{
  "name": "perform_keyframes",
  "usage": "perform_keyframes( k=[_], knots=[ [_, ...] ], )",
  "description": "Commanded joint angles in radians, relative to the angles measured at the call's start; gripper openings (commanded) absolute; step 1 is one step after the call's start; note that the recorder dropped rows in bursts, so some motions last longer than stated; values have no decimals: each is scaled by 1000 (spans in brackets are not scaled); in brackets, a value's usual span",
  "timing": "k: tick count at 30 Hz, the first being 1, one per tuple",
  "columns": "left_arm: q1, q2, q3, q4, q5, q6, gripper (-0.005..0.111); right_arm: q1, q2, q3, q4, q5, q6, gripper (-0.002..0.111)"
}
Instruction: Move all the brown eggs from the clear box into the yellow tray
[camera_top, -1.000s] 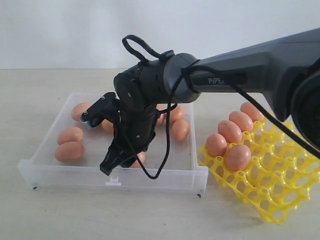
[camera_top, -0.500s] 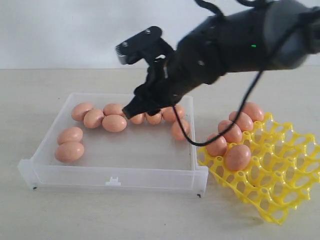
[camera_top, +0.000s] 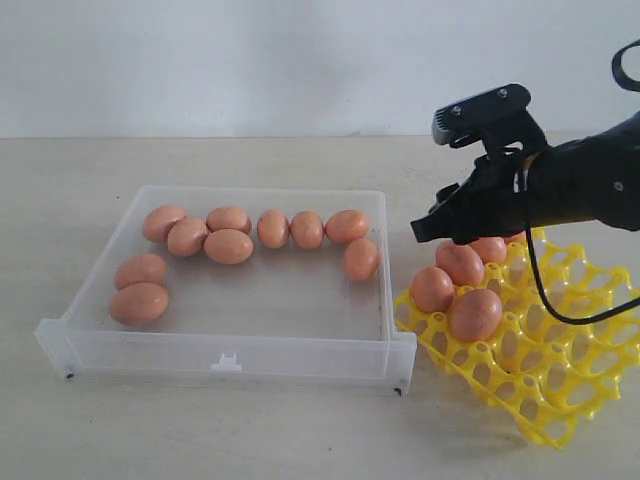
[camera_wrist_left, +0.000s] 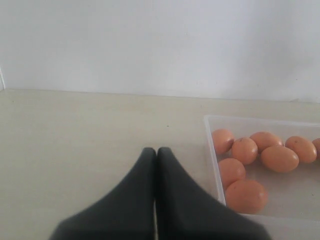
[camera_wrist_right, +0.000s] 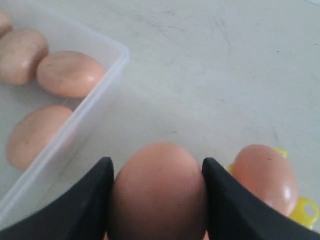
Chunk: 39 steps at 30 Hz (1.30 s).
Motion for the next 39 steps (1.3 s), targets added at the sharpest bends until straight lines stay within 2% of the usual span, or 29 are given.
perform_keyframes(
  k=[1, 4, 7, 15, 25, 29, 39],
  knots=[
    [1, 3, 3, 2, -6, 2, -4, -61, -7, 7, -10, -18, 2, 0],
    [1, 3, 3, 2, -6, 2, -4, -88, -7, 7, -10, 50, 14, 0],
    [1, 3, 3, 2, -6, 2, -4, -88, -28, 52, -10, 19, 14, 0],
    [1, 3, 3, 2, -6, 2, -4, -88, -51, 241, 42, -303, -82, 0],
    [1, 3, 3, 2, -6, 2, -4, -88, -51, 268, 115, -290, -123, 0],
    [1, 3, 3, 2, -6, 2, -4, -88, -51, 328, 144, -362, -117, 0],
    [1, 3, 3, 2, -6, 2, -4, -76, -48, 331, 144, -395, -96, 0]
  ],
)
